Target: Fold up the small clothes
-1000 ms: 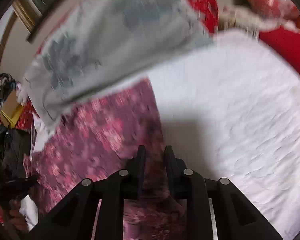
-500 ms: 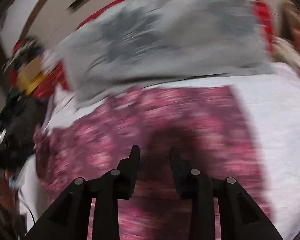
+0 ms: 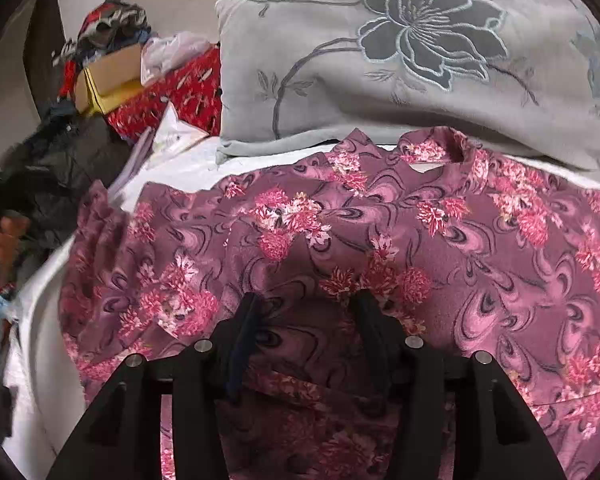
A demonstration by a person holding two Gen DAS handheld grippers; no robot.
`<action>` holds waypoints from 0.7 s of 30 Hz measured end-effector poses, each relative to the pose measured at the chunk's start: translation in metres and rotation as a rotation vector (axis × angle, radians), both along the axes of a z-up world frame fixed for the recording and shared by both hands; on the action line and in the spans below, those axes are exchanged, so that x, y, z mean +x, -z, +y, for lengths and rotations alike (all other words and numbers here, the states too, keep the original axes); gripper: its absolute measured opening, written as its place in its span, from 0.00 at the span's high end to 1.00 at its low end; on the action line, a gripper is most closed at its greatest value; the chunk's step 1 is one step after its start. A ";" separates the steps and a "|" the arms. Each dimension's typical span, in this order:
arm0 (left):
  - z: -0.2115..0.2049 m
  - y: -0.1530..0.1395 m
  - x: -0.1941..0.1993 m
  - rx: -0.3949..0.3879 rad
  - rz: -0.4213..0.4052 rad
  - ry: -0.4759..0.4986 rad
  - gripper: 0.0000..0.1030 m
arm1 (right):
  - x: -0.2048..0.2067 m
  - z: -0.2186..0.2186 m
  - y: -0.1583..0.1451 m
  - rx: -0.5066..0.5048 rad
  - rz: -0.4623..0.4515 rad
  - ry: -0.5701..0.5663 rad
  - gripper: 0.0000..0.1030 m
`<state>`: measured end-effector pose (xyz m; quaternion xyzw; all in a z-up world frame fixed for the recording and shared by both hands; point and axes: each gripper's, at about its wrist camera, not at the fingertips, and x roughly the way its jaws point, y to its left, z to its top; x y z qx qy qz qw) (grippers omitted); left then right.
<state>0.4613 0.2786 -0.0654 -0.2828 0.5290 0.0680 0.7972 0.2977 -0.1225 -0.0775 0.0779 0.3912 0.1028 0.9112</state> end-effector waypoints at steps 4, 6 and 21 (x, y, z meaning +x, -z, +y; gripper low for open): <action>0.001 0.004 0.009 0.068 -0.015 -0.022 0.88 | 0.000 -0.003 -0.001 0.021 -0.003 -0.001 0.49; 0.017 -0.011 -0.002 0.067 -0.076 -0.079 0.89 | -0.001 -0.003 -0.001 0.020 -0.003 -0.001 0.49; 0.119 -0.022 -0.107 -0.054 -0.166 -0.315 0.46 | -0.001 -0.002 -0.002 0.015 -0.001 -0.001 0.49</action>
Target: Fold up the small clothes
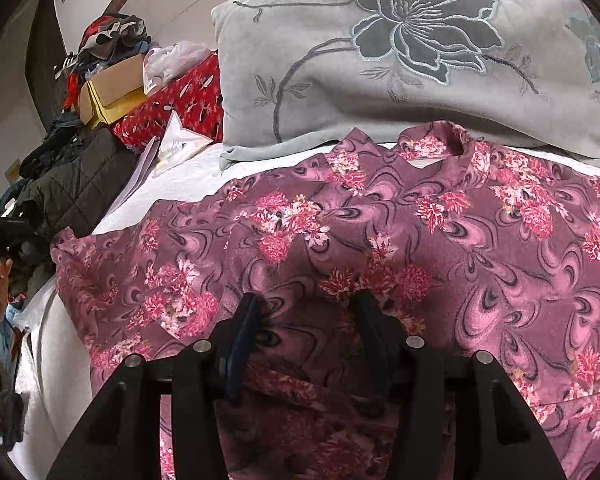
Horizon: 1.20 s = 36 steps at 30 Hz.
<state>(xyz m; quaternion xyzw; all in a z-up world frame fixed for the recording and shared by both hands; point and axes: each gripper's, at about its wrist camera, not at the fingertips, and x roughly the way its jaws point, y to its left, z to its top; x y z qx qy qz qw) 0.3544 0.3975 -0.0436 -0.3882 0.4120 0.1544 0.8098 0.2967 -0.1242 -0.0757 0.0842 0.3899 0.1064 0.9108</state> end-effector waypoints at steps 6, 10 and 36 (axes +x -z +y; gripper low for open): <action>-0.016 0.045 0.006 -0.139 0.084 0.049 0.40 | 0.000 0.000 0.000 -0.004 0.002 -0.001 0.49; -0.038 0.049 0.020 -0.087 0.071 0.036 0.59 | 0.000 0.000 0.000 -0.001 0.002 -0.001 0.49; -0.320 -0.106 -0.005 0.024 -0.166 0.497 0.93 | -0.040 -0.132 -0.035 -0.040 0.105 0.221 0.49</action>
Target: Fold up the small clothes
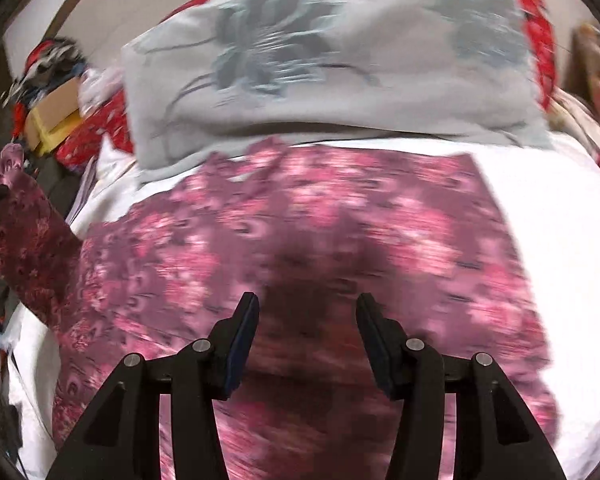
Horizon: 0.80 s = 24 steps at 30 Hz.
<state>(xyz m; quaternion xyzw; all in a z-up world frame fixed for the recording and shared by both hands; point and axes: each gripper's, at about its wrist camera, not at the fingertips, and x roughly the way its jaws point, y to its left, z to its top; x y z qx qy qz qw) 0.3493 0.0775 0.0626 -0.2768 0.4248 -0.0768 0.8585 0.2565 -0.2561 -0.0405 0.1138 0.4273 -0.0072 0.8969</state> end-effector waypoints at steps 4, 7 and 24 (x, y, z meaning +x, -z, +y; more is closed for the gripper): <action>-0.066 0.008 -0.005 0.014 0.027 0.079 0.93 | -0.017 -0.031 -0.005 0.046 -0.002 0.036 0.49; -0.118 0.027 -0.011 0.043 0.070 0.132 0.93 | -0.032 -0.048 -0.004 0.074 0.003 0.049 0.49; -0.131 0.079 -0.081 -0.065 0.213 0.263 0.40 | -0.044 -0.061 -0.012 0.162 -0.006 0.040 0.44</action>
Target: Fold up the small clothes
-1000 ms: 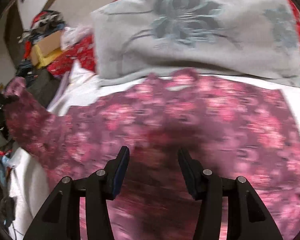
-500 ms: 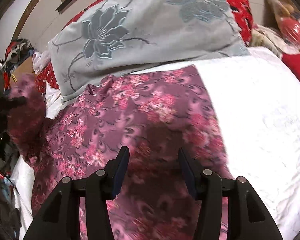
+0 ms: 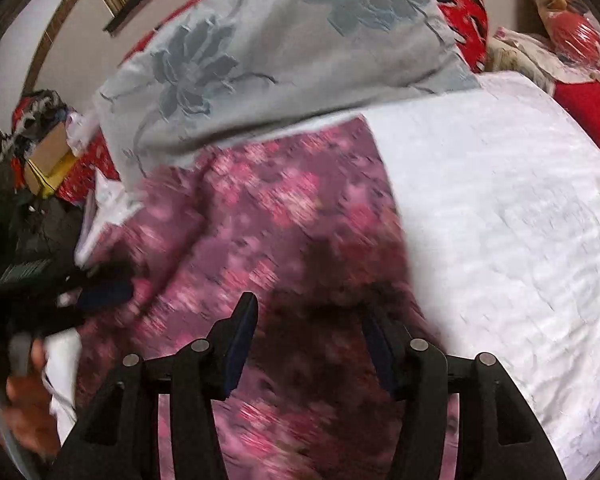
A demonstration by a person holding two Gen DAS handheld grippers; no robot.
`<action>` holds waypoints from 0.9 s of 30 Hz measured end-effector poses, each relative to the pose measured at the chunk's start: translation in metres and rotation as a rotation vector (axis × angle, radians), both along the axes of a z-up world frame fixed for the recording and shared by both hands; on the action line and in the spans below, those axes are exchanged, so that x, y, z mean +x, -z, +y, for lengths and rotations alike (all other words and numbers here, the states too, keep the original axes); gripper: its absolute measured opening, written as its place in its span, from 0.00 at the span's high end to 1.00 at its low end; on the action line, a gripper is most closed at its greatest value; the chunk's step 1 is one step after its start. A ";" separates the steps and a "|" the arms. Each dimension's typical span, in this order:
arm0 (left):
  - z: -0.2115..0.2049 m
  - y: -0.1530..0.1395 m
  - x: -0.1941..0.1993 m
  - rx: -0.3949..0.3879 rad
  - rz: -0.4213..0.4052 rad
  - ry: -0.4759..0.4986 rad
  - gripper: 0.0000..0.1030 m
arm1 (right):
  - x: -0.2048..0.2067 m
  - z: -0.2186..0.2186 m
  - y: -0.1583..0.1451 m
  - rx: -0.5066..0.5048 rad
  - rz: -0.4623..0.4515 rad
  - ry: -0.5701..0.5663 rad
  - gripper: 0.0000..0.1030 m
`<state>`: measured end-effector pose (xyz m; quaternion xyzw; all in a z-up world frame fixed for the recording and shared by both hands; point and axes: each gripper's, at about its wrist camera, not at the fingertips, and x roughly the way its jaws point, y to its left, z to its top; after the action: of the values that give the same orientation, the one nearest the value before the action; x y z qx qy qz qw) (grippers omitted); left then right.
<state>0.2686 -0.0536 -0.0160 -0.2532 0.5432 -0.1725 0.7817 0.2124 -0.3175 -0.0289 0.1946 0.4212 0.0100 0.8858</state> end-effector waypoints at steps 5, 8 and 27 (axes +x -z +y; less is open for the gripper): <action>0.100 0.022 -0.008 -0.062 0.070 -0.199 0.40 | 0.040 0.046 -0.019 0.061 -0.058 -0.101 0.28; 0.129 0.039 -0.006 -0.127 0.127 -0.253 0.40 | 0.064 0.062 -0.011 0.021 -0.005 -0.035 0.28; 0.126 0.056 -0.002 -0.208 0.150 -0.242 0.40 | 0.027 -0.067 0.004 0.106 0.054 0.221 0.80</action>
<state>0.2663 0.0719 -0.0719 -0.4086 0.5448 -0.1131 0.7235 0.2395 -0.3843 -0.0329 0.2865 0.4197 -0.0709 0.8583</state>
